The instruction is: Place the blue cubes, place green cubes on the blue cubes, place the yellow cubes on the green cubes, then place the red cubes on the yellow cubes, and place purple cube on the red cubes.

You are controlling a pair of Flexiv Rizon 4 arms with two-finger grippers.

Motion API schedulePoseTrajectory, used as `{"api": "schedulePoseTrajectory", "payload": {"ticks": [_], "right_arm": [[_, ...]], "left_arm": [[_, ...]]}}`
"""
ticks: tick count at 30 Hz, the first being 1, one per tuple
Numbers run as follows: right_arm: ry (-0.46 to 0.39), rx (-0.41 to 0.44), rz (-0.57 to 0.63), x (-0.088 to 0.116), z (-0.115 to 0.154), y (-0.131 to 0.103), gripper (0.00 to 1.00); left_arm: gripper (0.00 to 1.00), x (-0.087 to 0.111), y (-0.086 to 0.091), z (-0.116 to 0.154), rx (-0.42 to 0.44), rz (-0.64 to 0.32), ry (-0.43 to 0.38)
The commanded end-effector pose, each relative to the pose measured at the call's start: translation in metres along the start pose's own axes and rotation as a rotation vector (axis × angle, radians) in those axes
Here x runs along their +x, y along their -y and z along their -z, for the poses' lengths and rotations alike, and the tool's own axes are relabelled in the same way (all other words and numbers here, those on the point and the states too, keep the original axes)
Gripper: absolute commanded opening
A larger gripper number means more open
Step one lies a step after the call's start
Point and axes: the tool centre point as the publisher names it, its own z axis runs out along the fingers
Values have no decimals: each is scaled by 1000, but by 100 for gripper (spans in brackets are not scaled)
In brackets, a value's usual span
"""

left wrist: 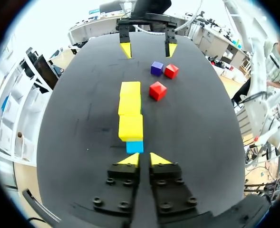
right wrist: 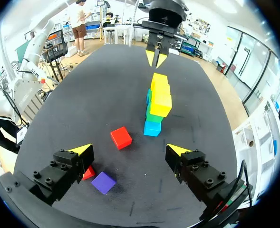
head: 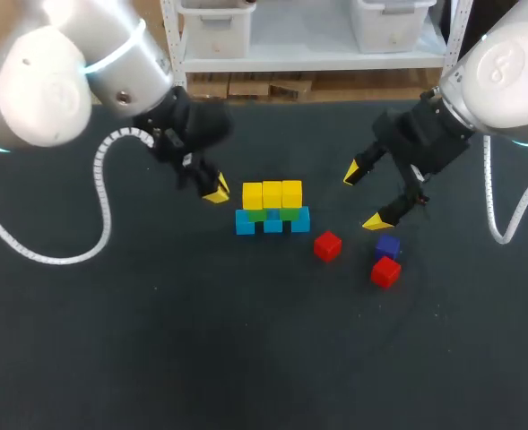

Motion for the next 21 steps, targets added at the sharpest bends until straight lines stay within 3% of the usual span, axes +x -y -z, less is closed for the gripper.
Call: {"api": "schedulePoseTrajectory", "payload": {"ticks": [1, 3, 6, 8, 10, 11, 21], "right_arm": [[2, -1, 1, 0, 0, 0, 100], [2, -1, 1, 0, 0, 0, 100], [2, -1, 1, 0, 0, 0, 100], [2, -1, 1, 0, 0, 0, 100], [2, -1, 1, 0, 0, 0, 100], [2, -1, 1, 0, 0, 0, 100], [2, -1, 1, 0, 0, 0, 100]], "left_arm": [[51, 16, 19, 12, -45, -6, 25], [61, 20, 22, 15, -53, -1, 29], [60, 24, 28, 16, -54, 3, 28], [82, 26, 32, 16, -52, 9, 25], [90, 28, 34, 15, -54, 16, 24], [98, 29, 35, 15, -56, 20, 26], [100, 55, 36, 27, -110, 1, 96]]}}
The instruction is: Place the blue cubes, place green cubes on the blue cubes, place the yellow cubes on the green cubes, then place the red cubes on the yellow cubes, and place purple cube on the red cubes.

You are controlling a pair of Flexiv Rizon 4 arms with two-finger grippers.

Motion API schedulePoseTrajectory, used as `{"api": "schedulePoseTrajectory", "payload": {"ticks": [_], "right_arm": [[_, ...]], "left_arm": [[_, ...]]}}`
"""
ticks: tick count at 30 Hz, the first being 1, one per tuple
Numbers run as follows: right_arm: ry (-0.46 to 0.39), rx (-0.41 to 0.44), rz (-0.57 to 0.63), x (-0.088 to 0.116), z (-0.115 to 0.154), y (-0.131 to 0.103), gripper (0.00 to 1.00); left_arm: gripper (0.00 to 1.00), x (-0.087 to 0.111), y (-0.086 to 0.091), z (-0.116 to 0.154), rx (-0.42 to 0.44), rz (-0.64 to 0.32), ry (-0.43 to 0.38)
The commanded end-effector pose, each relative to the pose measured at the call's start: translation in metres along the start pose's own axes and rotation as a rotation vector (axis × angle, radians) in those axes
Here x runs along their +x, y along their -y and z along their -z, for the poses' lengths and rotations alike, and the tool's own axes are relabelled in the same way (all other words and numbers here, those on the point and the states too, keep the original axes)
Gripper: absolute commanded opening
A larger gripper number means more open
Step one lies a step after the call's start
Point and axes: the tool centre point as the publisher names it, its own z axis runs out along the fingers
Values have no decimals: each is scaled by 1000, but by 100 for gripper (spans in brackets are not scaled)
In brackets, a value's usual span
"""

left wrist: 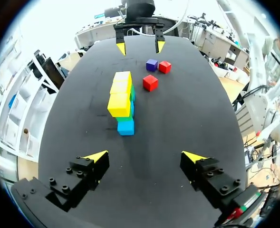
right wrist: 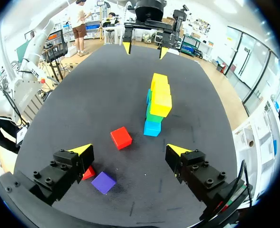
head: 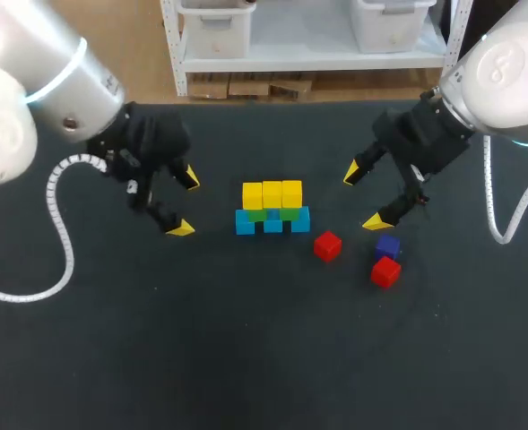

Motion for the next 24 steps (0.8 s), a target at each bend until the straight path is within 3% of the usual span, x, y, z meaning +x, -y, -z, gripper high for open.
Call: {"api": "schedulePoseTrajectory", "payload": {"ticks": [1, 8, 14, 18, 24], "right_arm": [[2, -1, 1, 0, 0, 0, 100], [2, -1, 1, 0, 0, 0, 100], [2, -1, 1, 0, 0, 0, 100], [2, -1, 1, 0, 0, 0, 100], [0, -5, 27, 2, -7, 0, 100]], "left_arm": [[100, 20, 7, 12, -39, -12, 46], [100, 36, 9, 21, -62, -5, 90], [100, 37, 11, 22, -57, 33, 147], [100, 36, 11, 25, -52, 1, 219], [100, 36, 11, 25, -52, 1, 219]]}}
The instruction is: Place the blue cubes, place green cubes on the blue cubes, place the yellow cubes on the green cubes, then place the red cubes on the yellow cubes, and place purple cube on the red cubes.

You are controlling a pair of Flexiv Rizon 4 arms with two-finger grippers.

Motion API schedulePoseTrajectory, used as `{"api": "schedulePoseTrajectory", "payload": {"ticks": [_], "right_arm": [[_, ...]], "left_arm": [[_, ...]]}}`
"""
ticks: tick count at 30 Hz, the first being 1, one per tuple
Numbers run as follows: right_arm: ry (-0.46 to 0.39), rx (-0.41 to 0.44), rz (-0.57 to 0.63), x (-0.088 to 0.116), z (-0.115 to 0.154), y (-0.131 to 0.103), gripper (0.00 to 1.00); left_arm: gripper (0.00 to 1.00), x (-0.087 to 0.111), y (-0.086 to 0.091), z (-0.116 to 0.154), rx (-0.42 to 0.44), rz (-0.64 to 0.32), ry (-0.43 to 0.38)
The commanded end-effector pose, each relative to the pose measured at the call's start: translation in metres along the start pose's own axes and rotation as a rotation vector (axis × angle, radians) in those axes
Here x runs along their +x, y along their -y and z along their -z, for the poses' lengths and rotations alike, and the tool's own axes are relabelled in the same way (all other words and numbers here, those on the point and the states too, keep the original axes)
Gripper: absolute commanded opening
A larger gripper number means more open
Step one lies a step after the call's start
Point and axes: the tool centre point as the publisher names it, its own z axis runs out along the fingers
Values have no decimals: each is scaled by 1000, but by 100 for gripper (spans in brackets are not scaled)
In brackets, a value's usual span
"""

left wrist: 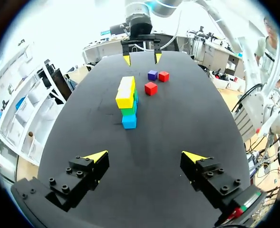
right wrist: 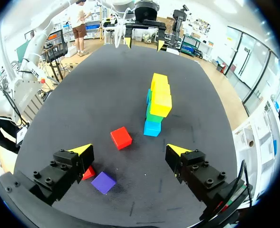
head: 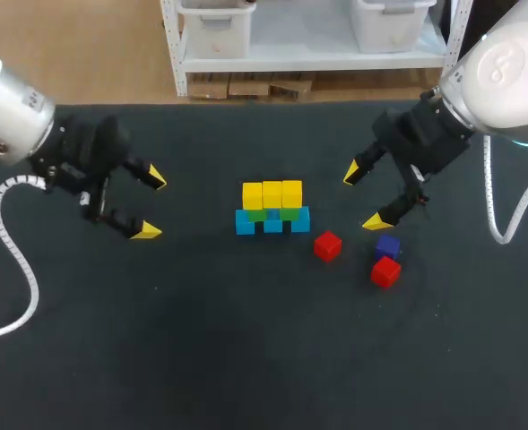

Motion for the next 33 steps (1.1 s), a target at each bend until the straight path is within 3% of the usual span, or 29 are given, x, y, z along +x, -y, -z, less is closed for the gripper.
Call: {"api": "schedulePoseTrajectory", "payload": {"ticks": [1, 11, 15, 26, 28, 30, 32, 33], "right_arm": [[5, -11, 25, 2, -10, -1, 100], [104, -120, 181, -3, -28, -7, 100], [102, -178, 258, -1, -34, -7, 100], [81, -211, 255, 6, -50, -7, 100], [85, -219, 256, 5, -53, -9, 89], [90, -224, 258, 3, -55, -10, 93], [93, -228, 259, 2, -57, -12, 89], [94, -229, 259, 2, -58, -13, 72]], "left_arm": [[100, 3, 3, 1, -7, -4, 33], [100, 3, 3, 1, -7, -4, 33], [100, 3, 3, 1, -7, -4, 33], [100, 3, 3, 1, -7, -4, 33], [100, 3, 3, 1, -7, -4, 33], [100, 3, 3, 1, -7, -4, 33], [100, 3, 3, 1, -7, -4, 33], [100, 3, 3, 1, -7, -4, 33]]}}
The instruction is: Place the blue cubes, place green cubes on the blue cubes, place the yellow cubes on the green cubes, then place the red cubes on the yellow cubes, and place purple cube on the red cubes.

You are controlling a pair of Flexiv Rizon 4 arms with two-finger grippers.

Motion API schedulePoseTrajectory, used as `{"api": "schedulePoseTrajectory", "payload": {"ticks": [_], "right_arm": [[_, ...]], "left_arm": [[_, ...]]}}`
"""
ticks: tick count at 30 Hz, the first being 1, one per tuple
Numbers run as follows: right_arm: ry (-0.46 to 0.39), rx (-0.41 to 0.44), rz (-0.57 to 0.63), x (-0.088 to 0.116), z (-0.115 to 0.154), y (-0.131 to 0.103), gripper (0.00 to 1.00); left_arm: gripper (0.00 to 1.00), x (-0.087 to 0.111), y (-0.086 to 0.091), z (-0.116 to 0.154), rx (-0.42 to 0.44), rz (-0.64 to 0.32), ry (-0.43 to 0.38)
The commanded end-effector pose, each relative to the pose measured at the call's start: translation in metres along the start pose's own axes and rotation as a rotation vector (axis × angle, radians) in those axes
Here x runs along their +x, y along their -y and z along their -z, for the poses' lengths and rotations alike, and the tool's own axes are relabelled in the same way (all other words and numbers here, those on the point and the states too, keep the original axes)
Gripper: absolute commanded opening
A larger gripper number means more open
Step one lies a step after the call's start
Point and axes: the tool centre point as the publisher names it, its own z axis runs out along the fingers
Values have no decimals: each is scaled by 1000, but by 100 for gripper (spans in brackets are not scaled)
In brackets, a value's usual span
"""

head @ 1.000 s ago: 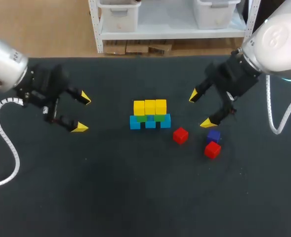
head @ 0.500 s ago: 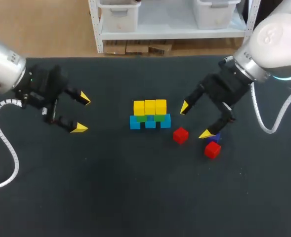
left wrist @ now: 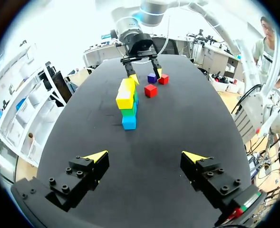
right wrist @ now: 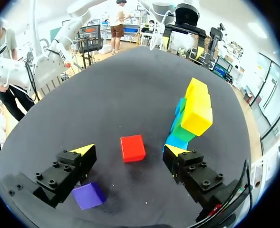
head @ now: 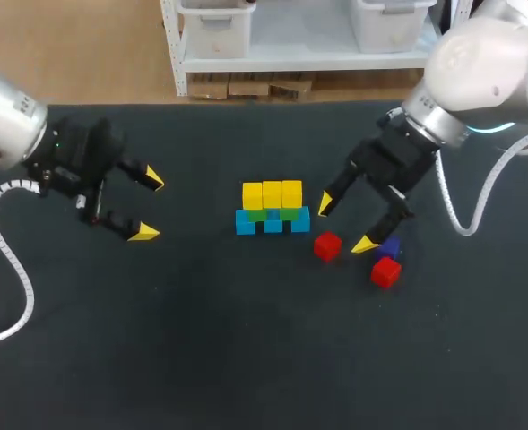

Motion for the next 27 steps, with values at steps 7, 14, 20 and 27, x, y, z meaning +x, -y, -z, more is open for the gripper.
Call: {"api": "schedulePoseTrajectory", "payload": {"ticks": [7, 14, 20, 27], "right_arm": [[16, -11, -4, 2, -10, -2, 69], [28, -21, -5, 3, -17, -3, 67], [34, -28, -5, 4, -23, -2, 46], [43, -20, -21, 1, -24, -4, 0]], "left_arm": [[100, 1, 2, 1, -4, -3, 6], [100, 1, 2, 1, -4, -3, 6], [100, 1, 2, 1, -4, -3, 6], [100, 1, 2, 1, -4, -3, 6]]}}
